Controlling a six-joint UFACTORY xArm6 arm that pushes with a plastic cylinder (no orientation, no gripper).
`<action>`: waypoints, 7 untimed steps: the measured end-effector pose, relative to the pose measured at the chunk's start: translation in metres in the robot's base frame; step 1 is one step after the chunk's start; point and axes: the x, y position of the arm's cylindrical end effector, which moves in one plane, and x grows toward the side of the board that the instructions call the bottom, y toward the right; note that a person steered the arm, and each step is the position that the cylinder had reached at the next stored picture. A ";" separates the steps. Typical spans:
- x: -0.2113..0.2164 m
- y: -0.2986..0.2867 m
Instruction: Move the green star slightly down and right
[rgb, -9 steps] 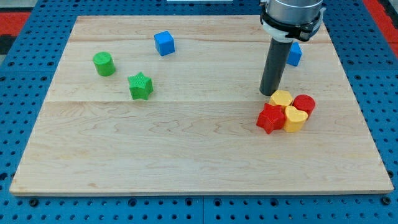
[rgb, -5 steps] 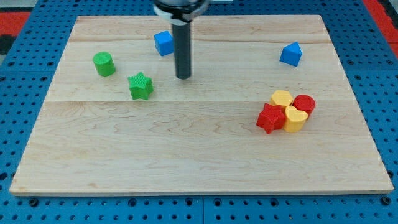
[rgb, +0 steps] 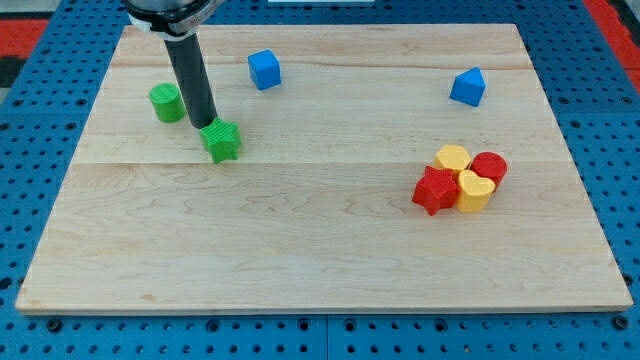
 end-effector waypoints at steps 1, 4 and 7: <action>0.010 0.010; 0.045 0.052; 0.057 0.052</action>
